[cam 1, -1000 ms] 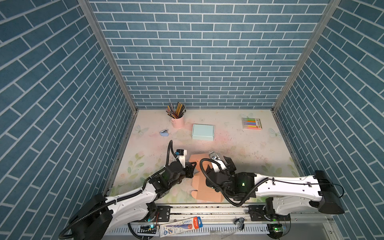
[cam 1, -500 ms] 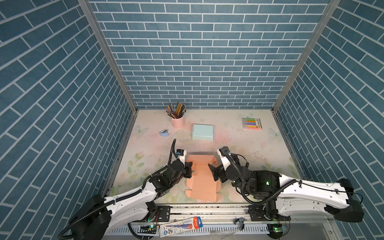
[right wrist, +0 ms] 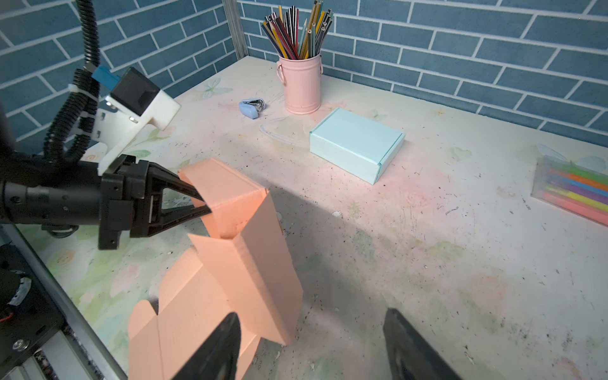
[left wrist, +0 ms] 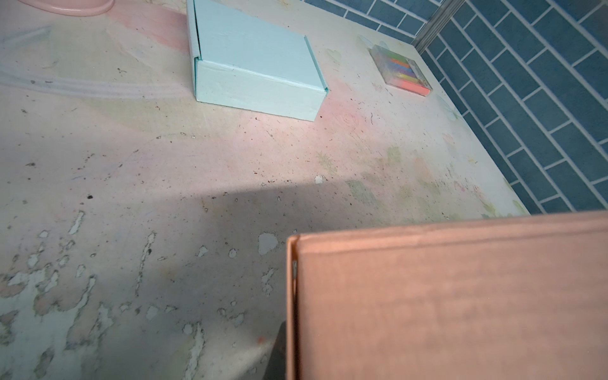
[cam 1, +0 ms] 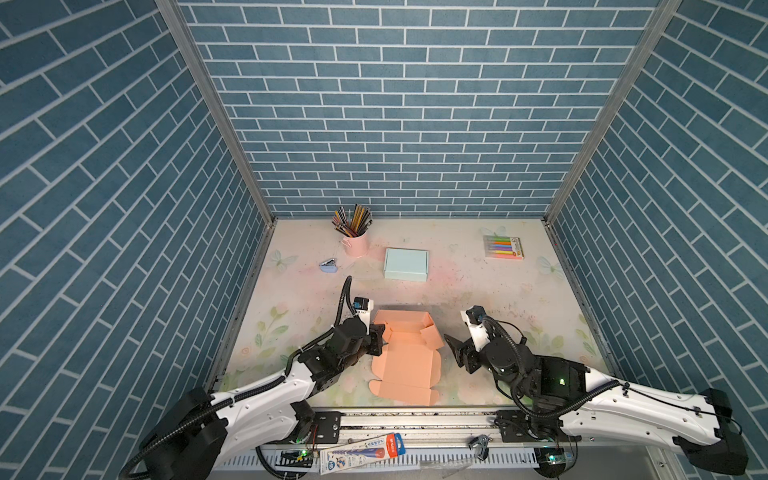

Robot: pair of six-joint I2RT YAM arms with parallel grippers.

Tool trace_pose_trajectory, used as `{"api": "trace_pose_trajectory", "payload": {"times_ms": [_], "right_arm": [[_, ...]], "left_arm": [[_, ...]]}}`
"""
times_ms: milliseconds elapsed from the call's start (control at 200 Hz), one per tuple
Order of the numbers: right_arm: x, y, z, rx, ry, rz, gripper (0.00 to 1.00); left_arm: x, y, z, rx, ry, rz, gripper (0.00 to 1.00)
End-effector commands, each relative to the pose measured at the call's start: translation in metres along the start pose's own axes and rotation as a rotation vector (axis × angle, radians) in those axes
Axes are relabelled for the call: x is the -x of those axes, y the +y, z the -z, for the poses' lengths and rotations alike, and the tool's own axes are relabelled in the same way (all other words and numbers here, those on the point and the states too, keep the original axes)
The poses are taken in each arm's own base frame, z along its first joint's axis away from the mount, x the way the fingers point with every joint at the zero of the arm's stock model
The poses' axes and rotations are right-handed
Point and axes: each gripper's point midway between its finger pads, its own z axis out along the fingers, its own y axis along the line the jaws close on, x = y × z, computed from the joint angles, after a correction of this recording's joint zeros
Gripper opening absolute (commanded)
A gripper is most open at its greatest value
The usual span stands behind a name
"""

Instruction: Fold the paper box

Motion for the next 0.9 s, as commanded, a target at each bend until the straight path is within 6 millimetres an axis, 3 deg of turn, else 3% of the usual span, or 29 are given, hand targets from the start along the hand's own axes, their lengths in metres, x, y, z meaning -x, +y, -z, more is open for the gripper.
{"api": "trace_pose_trajectory", "payload": {"times_ms": [0, 130, 435, 730, 895], "right_arm": [[-0.001, 0.018, -0.011, 0.067, 0.014, 0.064, 0.65], [-0.004, 0.03, -0.024, 0.09, 0.038, 0.097, 0.58], [-0.001, 0.039, -0.039, 0.085, 0.05, 0.118, 0.35], [0.001, 0.047, -0.058, 0.044, 0.091, 0.103, 0.36], [0.001, 0.033, -0.063, -0.065, 0.12, 0.08, 0.4]], "left_arm": [[0.011, -0.008, 0.001, -0.019, -0.014, -0.008, 0.05], [0.01, -0.01, -0.001, -0.028, -0.004, -0.008, 0.05], [0.009, -0.012, -0.002, -0.038, 0.004, -0.011, 0.05], [0.011, -0.015, -0.003, -0.045, 0.003, -0.007, 0.05], [0.012, -0.014, -0.002, -0.036, -0.003, -0.001, 0.05]]}}
